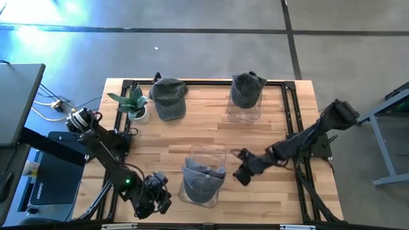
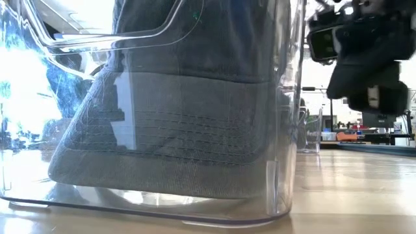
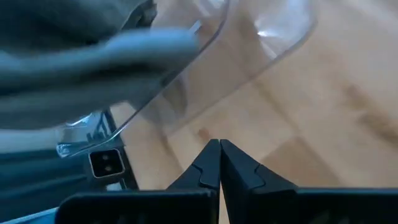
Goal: Pick & Place hat
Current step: Adjust the bottom transparent bin
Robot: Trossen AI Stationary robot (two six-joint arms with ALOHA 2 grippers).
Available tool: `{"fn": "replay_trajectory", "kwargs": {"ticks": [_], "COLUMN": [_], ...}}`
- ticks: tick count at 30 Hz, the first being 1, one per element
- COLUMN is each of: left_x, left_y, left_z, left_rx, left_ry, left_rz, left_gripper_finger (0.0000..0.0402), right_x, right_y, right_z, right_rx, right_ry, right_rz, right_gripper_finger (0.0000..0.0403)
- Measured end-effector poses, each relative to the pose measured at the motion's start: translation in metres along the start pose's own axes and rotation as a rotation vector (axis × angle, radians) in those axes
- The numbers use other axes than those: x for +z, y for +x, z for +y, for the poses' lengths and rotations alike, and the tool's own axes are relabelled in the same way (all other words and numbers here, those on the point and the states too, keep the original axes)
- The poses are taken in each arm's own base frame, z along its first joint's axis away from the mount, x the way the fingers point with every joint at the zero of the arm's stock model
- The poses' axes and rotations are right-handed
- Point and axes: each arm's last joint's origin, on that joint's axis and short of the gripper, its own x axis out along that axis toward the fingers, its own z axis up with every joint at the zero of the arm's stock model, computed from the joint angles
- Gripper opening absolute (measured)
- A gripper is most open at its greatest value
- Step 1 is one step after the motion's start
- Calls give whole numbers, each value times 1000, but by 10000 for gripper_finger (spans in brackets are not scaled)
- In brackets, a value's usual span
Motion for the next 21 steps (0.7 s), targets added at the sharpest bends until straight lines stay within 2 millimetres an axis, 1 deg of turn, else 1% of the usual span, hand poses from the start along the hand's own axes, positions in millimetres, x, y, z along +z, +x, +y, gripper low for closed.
{"fn": "replay_trajectory", "kwargs": {"ticks": [2, 4, 8, 10, 12, 17, 21], "left_x": [-1, 1, 2, 2, 2, 3, 4], "left_y": [-1, 0, 0, 0, 0, 0, 0], "left_z": [0, 0, 1, 0, 1, 0, 1], "left_rx": [-6, -5, 1, -1, 0, -6, -5], "left_ry": [-10, -14, -7, -7, -6, -7, -5], "left_rz": [-11, -35, -61, -63, -70, -113, -142], "left_gripper_finger": [34, 34, 34, 34, 34, 34, 34], "right_x": [-13, -20, -25, -23, -20, -6, 10], "right_y": [9, 20, 45, 56, 61, 65, 65], "right_z": [3, 3, -3, -9, -14, -16, -19], "right_rx": [12, 24, 48, 36, 19, 39, 36], "right_ry": [23, 50, 76, 98, 106, 119, 129], "right_rz": [-35, -68, -133, -168, -192, -242, -293], "right_gripper_finger": [0, 0, 0, 0, 0, 0, 0]}}
